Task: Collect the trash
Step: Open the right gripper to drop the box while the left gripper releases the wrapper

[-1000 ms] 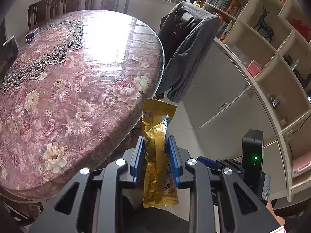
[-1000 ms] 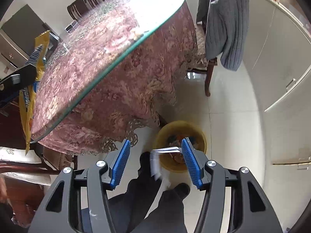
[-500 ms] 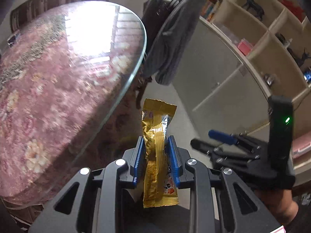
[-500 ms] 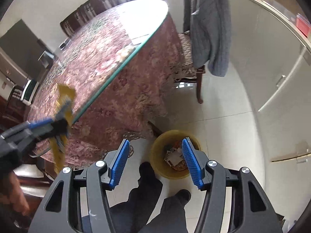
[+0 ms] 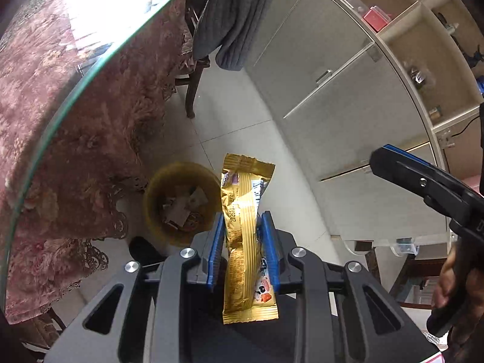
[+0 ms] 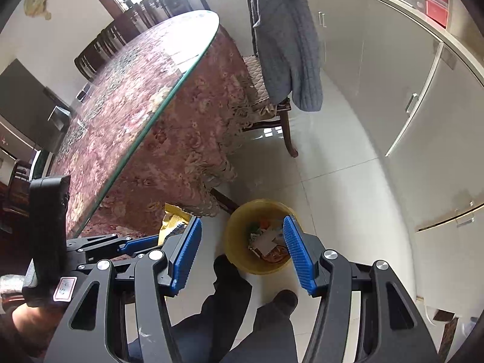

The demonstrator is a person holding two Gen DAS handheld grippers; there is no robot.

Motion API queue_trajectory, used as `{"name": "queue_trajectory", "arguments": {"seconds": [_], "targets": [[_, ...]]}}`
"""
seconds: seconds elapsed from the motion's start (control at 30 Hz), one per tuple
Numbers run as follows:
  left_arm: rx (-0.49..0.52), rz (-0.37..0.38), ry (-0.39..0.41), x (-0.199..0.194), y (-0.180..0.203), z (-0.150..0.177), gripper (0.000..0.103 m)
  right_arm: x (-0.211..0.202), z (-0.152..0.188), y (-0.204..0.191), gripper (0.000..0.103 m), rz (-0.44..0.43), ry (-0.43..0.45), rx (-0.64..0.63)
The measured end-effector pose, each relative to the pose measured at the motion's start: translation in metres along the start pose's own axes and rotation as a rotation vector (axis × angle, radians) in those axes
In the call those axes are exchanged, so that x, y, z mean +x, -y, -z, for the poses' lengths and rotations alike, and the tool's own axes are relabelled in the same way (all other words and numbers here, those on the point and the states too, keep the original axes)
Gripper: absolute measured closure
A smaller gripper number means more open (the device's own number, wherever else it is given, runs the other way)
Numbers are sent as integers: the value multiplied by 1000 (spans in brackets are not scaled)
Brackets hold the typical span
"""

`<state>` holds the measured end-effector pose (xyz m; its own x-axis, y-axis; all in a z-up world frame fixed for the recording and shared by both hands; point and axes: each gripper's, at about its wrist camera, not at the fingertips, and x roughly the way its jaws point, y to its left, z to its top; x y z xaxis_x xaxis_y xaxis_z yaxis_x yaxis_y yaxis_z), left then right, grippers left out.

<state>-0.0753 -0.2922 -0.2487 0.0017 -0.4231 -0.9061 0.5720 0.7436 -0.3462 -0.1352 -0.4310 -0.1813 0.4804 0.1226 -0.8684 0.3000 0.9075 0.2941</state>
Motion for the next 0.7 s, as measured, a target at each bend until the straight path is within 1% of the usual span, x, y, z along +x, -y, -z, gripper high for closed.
{"name": "queue_trajectory", "arguments": {"seconds": [0.07,0.13,0.17,0.33,0.6,0.7], "targets": [[8,-8,5,0,3,-2,76,-1,-1,2,47,-2,2,0],[15,-13,12,-1,5,-5,72,-1,-2,2,47,-4,2,-2],[14,-15,16,-3,5,-5,71,-2,-2,3,47,-6,6,-2],[13,-19,31,-10,2,-9,71,-2,-5,1,47,-15,15,-6],[20,-22,82,-32,5,-11,71,-5,-8,-7,47,-40,26,-27],[13,-27,113,-46,4,-13,60,-10,-10,-13,47,-50,40,-35]]}}
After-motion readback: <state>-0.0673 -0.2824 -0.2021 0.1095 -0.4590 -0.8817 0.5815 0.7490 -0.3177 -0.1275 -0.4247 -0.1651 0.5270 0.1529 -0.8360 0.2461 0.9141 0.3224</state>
